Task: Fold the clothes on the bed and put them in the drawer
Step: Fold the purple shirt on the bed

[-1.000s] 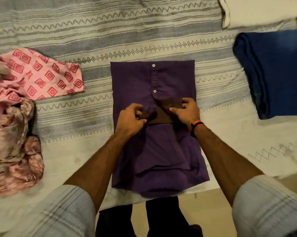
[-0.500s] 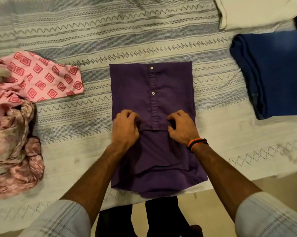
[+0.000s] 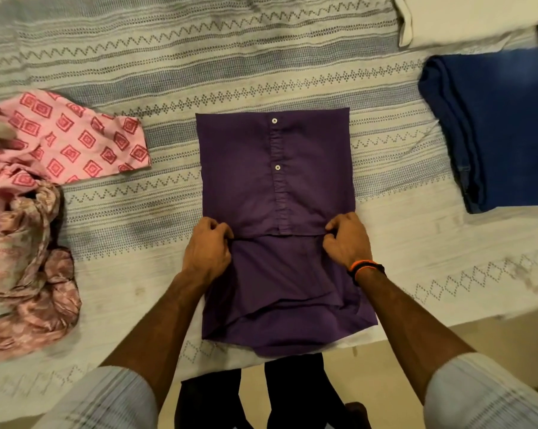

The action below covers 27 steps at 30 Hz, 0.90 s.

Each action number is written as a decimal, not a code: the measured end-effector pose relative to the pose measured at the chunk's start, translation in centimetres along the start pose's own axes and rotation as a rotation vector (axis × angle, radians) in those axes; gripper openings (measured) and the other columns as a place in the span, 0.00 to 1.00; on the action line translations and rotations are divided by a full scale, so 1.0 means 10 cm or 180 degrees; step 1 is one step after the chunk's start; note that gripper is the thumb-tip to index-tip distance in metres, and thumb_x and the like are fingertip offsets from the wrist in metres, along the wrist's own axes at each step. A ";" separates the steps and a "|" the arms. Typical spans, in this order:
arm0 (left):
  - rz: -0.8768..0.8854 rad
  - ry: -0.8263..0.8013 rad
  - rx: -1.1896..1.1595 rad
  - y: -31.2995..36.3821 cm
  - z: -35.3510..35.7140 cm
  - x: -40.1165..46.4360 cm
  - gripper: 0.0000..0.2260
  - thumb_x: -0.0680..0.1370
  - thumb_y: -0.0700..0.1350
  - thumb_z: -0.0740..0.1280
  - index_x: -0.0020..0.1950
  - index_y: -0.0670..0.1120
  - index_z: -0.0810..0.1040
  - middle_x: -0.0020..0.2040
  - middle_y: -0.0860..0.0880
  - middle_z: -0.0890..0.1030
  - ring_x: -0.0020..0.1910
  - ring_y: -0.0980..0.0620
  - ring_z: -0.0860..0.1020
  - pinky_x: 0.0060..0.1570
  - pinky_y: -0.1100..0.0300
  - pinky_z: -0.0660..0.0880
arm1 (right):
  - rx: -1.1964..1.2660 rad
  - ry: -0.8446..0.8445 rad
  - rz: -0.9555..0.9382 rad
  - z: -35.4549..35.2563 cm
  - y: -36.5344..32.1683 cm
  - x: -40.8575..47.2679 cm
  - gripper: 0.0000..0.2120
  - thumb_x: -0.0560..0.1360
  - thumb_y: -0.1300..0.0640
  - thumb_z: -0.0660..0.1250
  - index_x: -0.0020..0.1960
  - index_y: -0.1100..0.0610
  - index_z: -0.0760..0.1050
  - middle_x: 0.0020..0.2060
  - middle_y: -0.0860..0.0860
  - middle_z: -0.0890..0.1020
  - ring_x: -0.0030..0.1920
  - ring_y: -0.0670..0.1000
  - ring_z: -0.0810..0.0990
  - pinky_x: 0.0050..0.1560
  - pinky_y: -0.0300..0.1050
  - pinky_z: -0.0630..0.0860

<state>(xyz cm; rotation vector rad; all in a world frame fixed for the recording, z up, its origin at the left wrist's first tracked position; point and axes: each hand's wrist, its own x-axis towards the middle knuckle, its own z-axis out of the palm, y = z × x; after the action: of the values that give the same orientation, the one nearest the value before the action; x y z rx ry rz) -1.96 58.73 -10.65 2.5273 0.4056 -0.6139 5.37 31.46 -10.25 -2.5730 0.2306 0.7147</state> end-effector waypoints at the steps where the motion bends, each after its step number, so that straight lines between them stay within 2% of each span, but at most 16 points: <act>1: -0.0088 -0.0207 0.0041 0.01 -0.01 0.00 0.10 0.73 0.39 0.65 0.52 0.47 0.80 0.55 0.45 0.72 0.51 0.44 0.75 0.52 0.49 0.77 | 0.0069 -0.0046 0.0335 -0.02 -0.01 0.02 0.10 0.68 0.65 0.66 0.47 0.59 0.80 0.53 0.58 0.79 0.54 0.61 0.78 0.54 0.47 0.73; 3: -0.0248 -0.0357 0.0078 0.06 -0.07 0.02 0.12 0.72 0.38 0.64 0.52 0.48 0.81 0.55 0.44 0.74 0.52 0.43 0.77 0.53 0.50 0.77 | 0.0131 0.0123 0.0741 -0.09 -0.06 0.04 0.10 0.68 0.65 0.66 0.46 0.57 0.81 0.51 0.57 0.81 0.53 0.60 0.80 0.52 0.45 0.73; 4: -0.0298 -0.0334 0.0065 0.09 -0.11 0.05 0.12 0.72 0.37 0.64 0.51 0.49 0.82 0.54 0.44 0.76 0.51 0.43 0.78 0.53 0.51 0.77 | 0.0105 0.0224 0.0728 -0.13 -0.12 0.05 0.10 0.68 0.65 0.65 0.45 0.56 0.81 0.50 0.56 0.82 0.51 0.59 0.80 0.50 0.44 0.73; 9: -0.0404 -0.0017 -0.0493 0.34 -0.35 0.34 0.11 0.70 0.38 0.65 0.44 0.52 0.83 0.46 0.48 0.83 0.46 0.47 0.81 0.52 0.53 0.78 | 0.0304 0.0333 0.0101 -0.27 -0.39 0.22 0.09 0.68 0.65 0.65 0.44 0.54 0.80 0.45 0.52 0.82 0.46 0.55 0.80 0.46 0.39 0.70; 13: -0.0410 0.0321 -0.0807 0.55 -0.56 0.70 0.08 0.72 0.38 0.68 0.48 0.47 0.83 0.44 0.47 0.84 0.44 0.47 0.82 0.52 0.54 0.78 | 0.0336 0.0253 -0.0198 -0.41 -0.57 0.55 0.09 0.68 0.64 0.66 0.46 0.55 0.80 0.45 0.55 0.82 0.47 0.56 0.81 0.51 0.46 0.77; 16: -0.0456 0.0616 -0.0842 0.59 -0.70 1.03 0.10 0.73 0.40 0.70 0.54 0.43 0.82 0.48 0.44 0.84 0.48 0.46 0.82 0.54 0.55 0.76 | 0.0316 0.0409 -0.0276 -0.54 -0.67 0.85 0.11 0.69 0.62 0.68 0.52 0.58 0.79 0.49 0.57 0.81 0.51 0.58 0.79 0.55 0.49 0.75; 21: -0.0822 0.0969 -0.0877 0.49 -0.80 1.52 0.25 0.71 0.48 0.75 0.64 0.41 0.73 0.62 0.39 0.74 0.60 0.43 0.75 0.63 0.50 0.73 | 0.0336 0.0541 -0.0150 -0.73 -0.72 1.32 0.20 0.71 0.60 0.71 0.61 0.62 0.73 0.59 0.60 0.76 0.59 0.60 0.75 0.60 0.47 0.68; 25: -0.1172 0.1048 -0.1109 0.44 -0.86 1.81 0.34 0.69 0.50 0.78 0.68 0.40 0.67 0.66 0.39 0.72 0.64 0.43 0.73 0.65 0.51 0.72 | 0.0243 0.0352 -0.0184 -0.81 -0.67 1.66 0.30 0.71 0.56 0.75 0.69 0.61 0.68 0.64 0.61 0.71 0.63 0.59 0.73 0.66 0.48 0.67; 27: -0.1311 0.1024 -0.1259 0.39 -0.86 1.92 0.35 0.68 0.50 0.79 0.68 0.41 0.67 0.65 0.40 0.74 0.63 0.44 0.74 0.64 0.51 0.73 | 0.0295 0.0416 -0.0215 -0.81 -0.66 1.80 0.33 0.69 0.54 0.77 0.69 0.61 0.68 0.64 0.60 0.71 0.61 0.58 0.73 0.67 0.49 0.68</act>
<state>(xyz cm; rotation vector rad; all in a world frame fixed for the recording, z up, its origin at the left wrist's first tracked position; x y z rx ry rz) 18.98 63.24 -11.92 2.1663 1.0692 -0.2302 26.19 32.79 -10.97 -2.5284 0.2119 0.5004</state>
